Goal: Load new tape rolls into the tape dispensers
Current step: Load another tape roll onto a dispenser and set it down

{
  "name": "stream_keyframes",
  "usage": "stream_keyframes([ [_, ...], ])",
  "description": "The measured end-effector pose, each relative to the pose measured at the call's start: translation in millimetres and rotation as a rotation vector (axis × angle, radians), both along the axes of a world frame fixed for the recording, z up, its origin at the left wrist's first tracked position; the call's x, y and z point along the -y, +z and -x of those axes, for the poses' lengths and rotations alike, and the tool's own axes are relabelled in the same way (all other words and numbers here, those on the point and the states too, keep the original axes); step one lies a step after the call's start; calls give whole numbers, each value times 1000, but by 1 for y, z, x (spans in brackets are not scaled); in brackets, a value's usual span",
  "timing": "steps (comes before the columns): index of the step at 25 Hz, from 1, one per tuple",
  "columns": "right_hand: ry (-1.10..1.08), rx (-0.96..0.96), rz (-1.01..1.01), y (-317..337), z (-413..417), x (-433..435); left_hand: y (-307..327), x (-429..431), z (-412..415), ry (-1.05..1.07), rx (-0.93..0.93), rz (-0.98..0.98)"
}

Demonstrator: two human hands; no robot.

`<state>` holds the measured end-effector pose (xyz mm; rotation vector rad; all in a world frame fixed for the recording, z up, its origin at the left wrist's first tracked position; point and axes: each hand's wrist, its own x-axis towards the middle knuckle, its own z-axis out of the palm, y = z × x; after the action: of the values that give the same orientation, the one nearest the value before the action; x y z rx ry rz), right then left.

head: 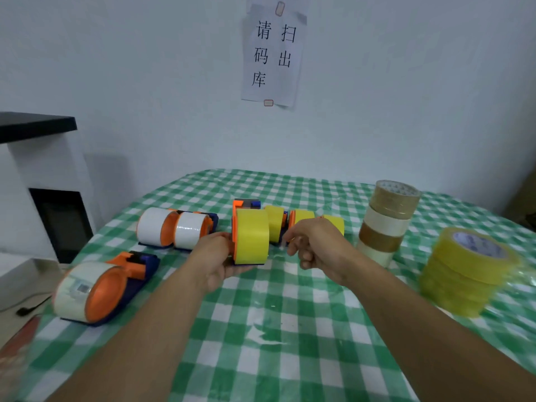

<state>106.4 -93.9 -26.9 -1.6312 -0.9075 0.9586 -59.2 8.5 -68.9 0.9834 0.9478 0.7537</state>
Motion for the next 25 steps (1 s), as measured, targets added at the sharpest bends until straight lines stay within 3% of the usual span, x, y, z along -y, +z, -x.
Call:
stream_keyframes([
  [9,116,-24,-144,-9,7,0,-6,-8,-8,131,16,16],
  [15,377,237,-135,-22,16,5,-8,-17,-14,190,-14,-21],
  [25,387,324,-83,-34,16,-20,-10,-17,-24,268,171,71],
])
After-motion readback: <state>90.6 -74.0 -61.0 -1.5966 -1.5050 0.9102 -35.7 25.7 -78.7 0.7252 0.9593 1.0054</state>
